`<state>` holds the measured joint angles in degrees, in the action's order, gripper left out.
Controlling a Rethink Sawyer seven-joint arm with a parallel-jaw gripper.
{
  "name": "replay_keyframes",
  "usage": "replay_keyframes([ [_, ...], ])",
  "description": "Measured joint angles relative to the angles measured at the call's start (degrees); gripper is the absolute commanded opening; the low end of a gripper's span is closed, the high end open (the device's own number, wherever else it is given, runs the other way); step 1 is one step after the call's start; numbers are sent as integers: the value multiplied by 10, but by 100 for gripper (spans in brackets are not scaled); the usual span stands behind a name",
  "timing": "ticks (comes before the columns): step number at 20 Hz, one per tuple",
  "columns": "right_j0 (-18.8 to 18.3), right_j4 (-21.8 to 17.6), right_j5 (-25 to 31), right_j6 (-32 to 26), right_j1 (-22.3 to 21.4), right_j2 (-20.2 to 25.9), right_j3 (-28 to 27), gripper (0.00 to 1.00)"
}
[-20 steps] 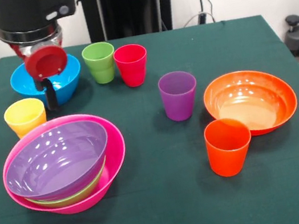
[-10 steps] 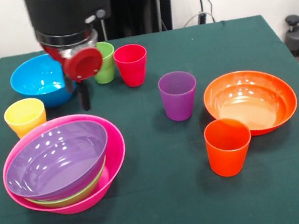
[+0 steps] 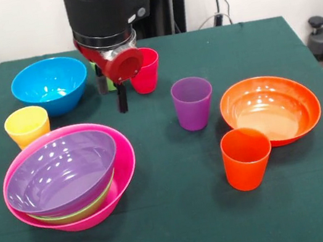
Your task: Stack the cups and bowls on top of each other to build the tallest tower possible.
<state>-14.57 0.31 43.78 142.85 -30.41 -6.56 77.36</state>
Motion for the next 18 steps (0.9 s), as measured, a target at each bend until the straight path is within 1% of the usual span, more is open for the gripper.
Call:
replay_keyframes([
  [10, 11, 11, 0, 0, -19, -11, 5, 100],
  [18, 40, 33, 0, 0, -34, -27, 5, 100],
])
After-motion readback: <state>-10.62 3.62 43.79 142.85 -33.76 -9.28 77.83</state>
